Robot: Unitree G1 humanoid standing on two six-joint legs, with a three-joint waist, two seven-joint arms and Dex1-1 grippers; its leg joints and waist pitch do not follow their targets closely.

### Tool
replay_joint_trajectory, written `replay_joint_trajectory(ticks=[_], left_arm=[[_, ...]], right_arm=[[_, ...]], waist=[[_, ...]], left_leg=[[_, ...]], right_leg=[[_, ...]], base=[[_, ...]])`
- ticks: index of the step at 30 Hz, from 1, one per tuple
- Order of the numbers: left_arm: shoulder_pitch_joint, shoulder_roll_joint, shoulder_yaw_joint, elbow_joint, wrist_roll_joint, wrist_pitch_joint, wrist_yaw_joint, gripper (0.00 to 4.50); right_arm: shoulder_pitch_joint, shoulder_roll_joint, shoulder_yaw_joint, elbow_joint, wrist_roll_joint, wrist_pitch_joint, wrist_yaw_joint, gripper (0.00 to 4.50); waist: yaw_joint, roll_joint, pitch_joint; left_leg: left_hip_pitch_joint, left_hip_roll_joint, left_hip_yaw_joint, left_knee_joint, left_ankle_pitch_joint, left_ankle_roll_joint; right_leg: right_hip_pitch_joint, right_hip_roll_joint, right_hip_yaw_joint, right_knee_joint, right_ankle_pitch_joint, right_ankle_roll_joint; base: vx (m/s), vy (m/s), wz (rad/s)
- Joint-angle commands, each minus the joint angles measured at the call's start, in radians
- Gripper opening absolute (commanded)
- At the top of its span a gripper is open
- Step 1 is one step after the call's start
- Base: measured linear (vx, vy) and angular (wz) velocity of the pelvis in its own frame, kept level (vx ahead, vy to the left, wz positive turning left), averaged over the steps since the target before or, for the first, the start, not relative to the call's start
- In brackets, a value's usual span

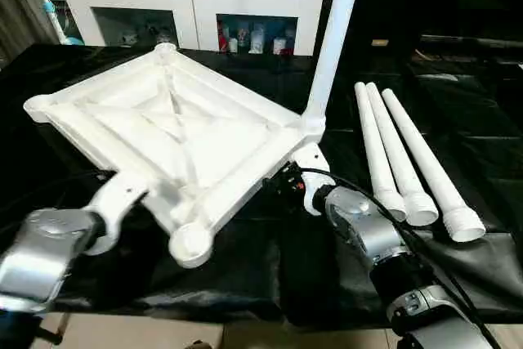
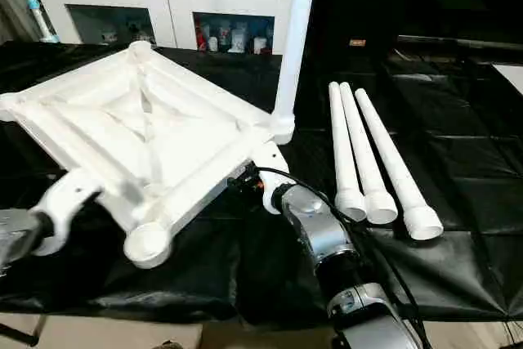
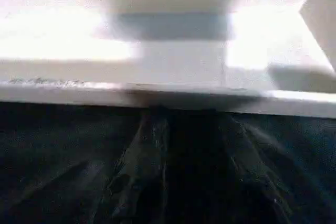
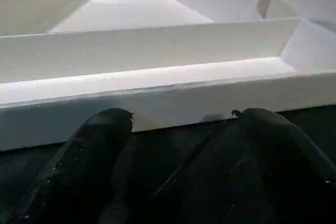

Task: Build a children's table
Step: Rotate table base

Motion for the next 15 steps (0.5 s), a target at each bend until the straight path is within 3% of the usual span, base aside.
replay_joint_trajectory(ticks=[1, 4, 7, 9, 11, 12, 13, 15], left_arm=[[-0.031, -0.042, -0.065, -0.003, -0.015, -0.034, -0.005, 1.3], [-0.069, -0.085, -0.103, 0.023, -0.009, -0.055, 0.004, 1.3], [-0.114, -0.14, -0.144, 0.072, 0.017, -0.098, 0.029, 1.3], [-0.135, -0.171, -0.159, 0.097, 0.026, -0.112, 0.043, 1.3], [-0.171, -0.23, -0.184, 0.145, 0.04, -0.156, 0.073, 1.3], [-0.173, -0.234, -0.185, 0.149, 0.04, -0.159, 0.076, 1.3], [-0.186, -0.253, -0.188, 0.171, 0.045, -0.181, 0.093, 1.3], [-0.195, -0.265, -0.19, 0.186, 0.048, -0.2, 0.103, 1.3]], right_arm=[[-0.027, 0.019, 0.012, 0.008, -0.005, -0.028, 0.011, 3.86], [-0.027, 0.004, 0.003, -0.003, -0.009, -0.025, -0.009, 3.86], [-0.029, -0.023, -0.023, -0.016, -0.022, -0.009, -0.059, 3.86], [-0.03, -0.036, -0.047, -0.03, -0.02, 0.017, -0.087, 3.86], [-0.034, -0.066, -0.092, -0.077, -0.026, 0.094, -0.148, 3.86], [-0.034, -0.068, -0.092, -0.082, -0.03, 0.101, -0.153, 3.86], [-0.038, -0.084, -0.099, -0.11, -0.042, 0.153, -0.17, 3.86], [-0.043, -0.1, -0.112, -0.145, -0.035, 0.204, -0.168, 3.86]], waist=[[-0.007, 0.018, -0.056], [-0.006, 0.022, -0.058], [-0.004, 0.018, -0.06], [-0.007, 0.021, -0.06], [-0.004, 0.03, -0.064], [-0.005, 0.024, -0.065], [-0.004, 0.026, -0.066], [-0.008, 0.021, -0.066]], left_leg=[[0.02, 0.055, -0.026, -0.081, -0.25, -0.011], [0.023, 0.055, -0.026, -0.079, -0.256, -0.015], [0.022, 0.053, -0.024, -0.076, -0.236, -0.016], [0.019, 0.052, -0.024, -0.076, -0.229, -0.016], [0.018, 0.051, -0.026, -0.073, -0.195, -0.015], [0.018, 0.05, -0.024, -0.072, -0.192, -0.013], [0.013, 0.05, -0.026, -0.07, -0.174, -0.012], [0.011, 0.046, -0.025, -0.068, -0.164, -0.003]], right_leg=[[0.039, -0.083, 0.059, -0.07, -0.192, -0.183], [0.038, -0.082, 0.059, -0.071, -0.188, -0.181], [0.041, -0.082, 0.059, -0.07, -0.155, -0.185], [0.045, -0.08, 0.058, -0.07, -0.142, -0.183], [0.049, -0.077, 0.057, -0.065, -0.095, -0.182], [0.049, -0.077, 0.056, -0.066, -0.084, -0.182], [0.055, -0.079, 0.055, -0.06, -0.059, -0.186], [0.059, -0.078, 0.055, -0.061, -0.047, -0.188]], base=[[0.0, 0.0, 0.0], [0.0, 0.0, 0.0], [0.0, 0.0, 0.0], [0.0, 0.0, 0.0], [0.0, 0.0, 0.0], [0.0, 0.0, 0.0], [0.0, 0.0, 0.0], [0.0, 0.0, 0.0]])
